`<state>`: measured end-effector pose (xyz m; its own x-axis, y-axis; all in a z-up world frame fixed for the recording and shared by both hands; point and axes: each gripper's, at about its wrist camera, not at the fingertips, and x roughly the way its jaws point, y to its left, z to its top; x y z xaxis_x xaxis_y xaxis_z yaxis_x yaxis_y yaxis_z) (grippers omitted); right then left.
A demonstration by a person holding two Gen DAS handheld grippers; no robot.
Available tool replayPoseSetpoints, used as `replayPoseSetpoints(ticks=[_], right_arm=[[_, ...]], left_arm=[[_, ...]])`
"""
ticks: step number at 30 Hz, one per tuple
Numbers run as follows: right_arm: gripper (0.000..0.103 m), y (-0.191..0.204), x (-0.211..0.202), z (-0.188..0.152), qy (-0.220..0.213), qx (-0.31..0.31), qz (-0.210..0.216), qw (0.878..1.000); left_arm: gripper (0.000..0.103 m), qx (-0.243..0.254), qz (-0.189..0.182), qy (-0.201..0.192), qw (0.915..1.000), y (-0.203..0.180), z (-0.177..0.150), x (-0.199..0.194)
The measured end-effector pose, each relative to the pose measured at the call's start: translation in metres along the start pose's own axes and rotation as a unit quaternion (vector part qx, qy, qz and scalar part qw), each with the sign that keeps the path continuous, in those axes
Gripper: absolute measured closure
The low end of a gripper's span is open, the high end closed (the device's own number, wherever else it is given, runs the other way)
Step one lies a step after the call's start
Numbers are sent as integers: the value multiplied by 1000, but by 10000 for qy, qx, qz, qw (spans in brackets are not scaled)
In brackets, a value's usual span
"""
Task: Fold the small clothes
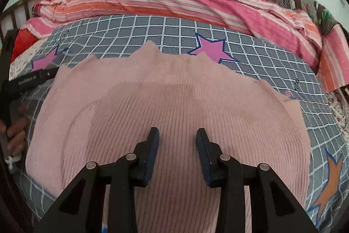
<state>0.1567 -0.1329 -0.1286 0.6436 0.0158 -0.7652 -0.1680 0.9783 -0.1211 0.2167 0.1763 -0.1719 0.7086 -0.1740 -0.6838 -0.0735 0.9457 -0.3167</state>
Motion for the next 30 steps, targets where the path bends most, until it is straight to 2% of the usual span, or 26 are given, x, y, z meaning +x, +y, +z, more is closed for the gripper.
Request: replayPoseSetpoints(ticks=[5,11,16,19,24,28,30], right_arm=[[67,3,-16,-23,-110,-58,8,9999],[67,5,-27,-51,-112,-123,46,9999],[67,6,-32,-71,-56,-199,129,9997],[67,6,-37,-76,-54,-244,182,9995],[67,-3,-52,-82,-127,-171,448,9988],[67,-20,-61,-85,-175,6,496,9986],[67,-31,-64,-88,-181,106,499,9985]], left_arm=[[30,-281,-578,85,9979,0,-17,-29],[30,-683,-1479,389,9859,-3,-50,-52],[30,-634,-1688,411,9827,-11,-83,-68],[29,-613,-1931,518,9779,-17,-103,-75],[30,-528,-2084,628,9746,-33,-133,-78],[29,-547,-2286,657,9698,-49,-147,-74],[29,-560,-2221,578,9717,-58,-146,-71]])
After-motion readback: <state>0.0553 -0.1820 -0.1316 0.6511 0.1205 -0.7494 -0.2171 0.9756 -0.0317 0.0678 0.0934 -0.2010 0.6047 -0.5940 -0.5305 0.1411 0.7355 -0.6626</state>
